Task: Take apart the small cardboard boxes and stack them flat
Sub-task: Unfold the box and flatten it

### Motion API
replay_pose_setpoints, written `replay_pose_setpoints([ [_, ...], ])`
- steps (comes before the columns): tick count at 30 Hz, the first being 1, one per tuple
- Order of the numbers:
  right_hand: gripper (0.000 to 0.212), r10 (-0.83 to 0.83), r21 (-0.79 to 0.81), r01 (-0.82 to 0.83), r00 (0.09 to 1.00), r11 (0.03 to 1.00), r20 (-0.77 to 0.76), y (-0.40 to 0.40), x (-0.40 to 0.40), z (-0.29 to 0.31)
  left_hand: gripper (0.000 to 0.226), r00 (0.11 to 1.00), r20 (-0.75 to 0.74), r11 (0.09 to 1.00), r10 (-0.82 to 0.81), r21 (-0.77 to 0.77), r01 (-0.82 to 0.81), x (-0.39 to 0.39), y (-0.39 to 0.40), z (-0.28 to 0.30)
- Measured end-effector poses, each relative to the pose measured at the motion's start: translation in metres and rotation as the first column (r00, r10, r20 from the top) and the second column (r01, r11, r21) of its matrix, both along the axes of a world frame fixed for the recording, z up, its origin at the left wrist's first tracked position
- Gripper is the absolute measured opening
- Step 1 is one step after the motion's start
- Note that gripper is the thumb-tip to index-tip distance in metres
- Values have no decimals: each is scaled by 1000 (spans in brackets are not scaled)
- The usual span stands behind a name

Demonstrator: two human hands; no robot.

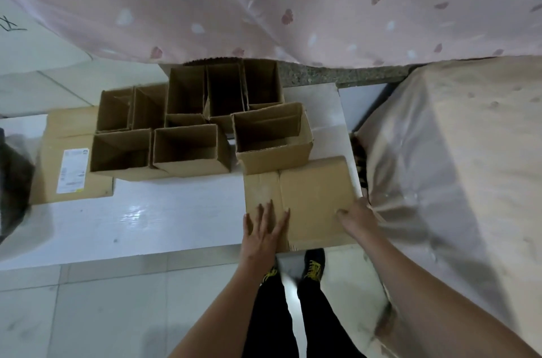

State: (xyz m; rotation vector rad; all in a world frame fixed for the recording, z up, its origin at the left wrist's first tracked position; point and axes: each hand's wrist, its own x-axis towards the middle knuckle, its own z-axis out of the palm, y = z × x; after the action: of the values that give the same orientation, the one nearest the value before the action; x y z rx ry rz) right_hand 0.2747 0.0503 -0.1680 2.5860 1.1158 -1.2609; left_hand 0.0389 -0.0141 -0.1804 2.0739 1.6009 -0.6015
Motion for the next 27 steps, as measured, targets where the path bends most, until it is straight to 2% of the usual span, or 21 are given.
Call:
replay_pose_setpoints([
  [3,74,37,4,-38,990,999,134,-7,-6,-12,120,1000,9,1000,22,-4,-22,1,2,-22],
  [6,79,164,64,-190,945,980,284,-17,-14,-14,119,995,60,997,82,-3,-82,8,1,-34],
  [7,80,226,134,-279,922,951,315,-20,-16,-14,115,992,74,995,102,13,-104,12,0,-36],
  [9,82,433,218,-520,832,826,346,-19,-22,-21,106,982,111,986,153,44,-158,22,1,-39],
  [11,84,629,177,-703,701,689,337,-12,-27,-32,96,966,147,973,211,67,-223,33,7,-40],
  [12,85,675,137,-741,660,657,330,-9,-30,-39,90,960,155,965,232,86,-247,38,12,-41],
  [16,85,659,114,-737,653,666,373,-11,-39,-55,66,947,177,936,269,182,-300,48,33,-50],
  [22,72,580,245,-736,657,631,482,-13,-22,-74,62,924,251,891,290,283,-356,54,48,-74],
  [27,71,573,265,-745,648,611,501,-13,-19,-86,64,927,258,870,272,345,-352,52,43,-88],
])
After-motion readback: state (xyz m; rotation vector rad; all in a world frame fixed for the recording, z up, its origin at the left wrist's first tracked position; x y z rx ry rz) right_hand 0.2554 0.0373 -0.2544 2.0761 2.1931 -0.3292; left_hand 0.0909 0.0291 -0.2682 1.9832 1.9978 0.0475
